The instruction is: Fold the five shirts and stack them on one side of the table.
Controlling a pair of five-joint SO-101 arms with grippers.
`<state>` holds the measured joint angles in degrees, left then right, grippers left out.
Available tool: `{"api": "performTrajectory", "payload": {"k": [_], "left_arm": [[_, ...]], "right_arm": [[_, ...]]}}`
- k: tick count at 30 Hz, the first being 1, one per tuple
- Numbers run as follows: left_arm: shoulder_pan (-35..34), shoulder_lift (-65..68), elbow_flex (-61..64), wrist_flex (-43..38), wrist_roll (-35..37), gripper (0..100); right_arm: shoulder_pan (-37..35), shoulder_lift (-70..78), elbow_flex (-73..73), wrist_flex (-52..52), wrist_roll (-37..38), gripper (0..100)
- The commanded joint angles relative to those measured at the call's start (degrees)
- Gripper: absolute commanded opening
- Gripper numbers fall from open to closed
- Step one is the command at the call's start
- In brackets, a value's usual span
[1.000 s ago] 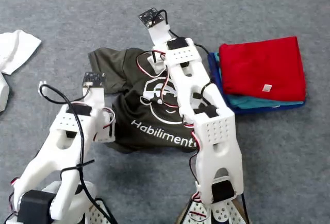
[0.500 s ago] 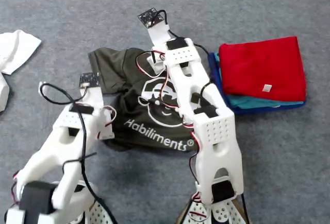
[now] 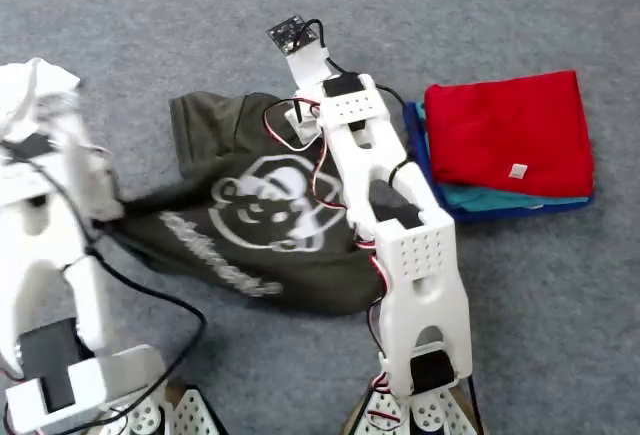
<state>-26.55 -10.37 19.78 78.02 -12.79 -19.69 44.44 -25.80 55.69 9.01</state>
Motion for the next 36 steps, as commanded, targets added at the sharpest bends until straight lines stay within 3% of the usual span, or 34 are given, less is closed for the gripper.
{"api": "performTrajectory", "payload": {"k": [1, 6, 13, 18, 23, 31, 35, 36], "left_arm": [[-6.51, 0.04, -15.38, 5.01, -2.55, 2], [-7.03, 0.04, -28.48, 11.34, -2.02, 2], [-7.38, 0.13, -37.54, 17.05, 6.42, 2], [-7.56, 1.01, -29.19, 18.02, 6.42, 2], [-7.56, 1.45, -19.43, 15.56, 5.71, 2], [-9.05, 1.27, -8.88, 14.68, -7.56, 2], [-7.91, 1.36, -4.04, 22.42, -24.18, 2], [-7.91, 1.19, -2.2, 22.24, -25.41, 2]], "right_arm": [[-1.1, -0.84, -2.68, 0.53, -0.26, 18.8], [-2.33, -0.84, -5.85, 5.71, 0.62, 18.8], [-3.82, -0.84, -15.34, 21.98, 11.16, 18.8], [-3.74, -0.84, -21.05, 30.15, 17.49, 18.8], [-3.91, 0.22, -19.91, 29.19, 17.85, 18.8], [-5.14, 7.78, -20.26, 27.96, 17.49, 17.6], [-5.23, 7.87, -22.11, 30.15, 17.41, 2.3], [-5.23, 7.87, -22.81, 30.68, 17.41, 0.0]]}}
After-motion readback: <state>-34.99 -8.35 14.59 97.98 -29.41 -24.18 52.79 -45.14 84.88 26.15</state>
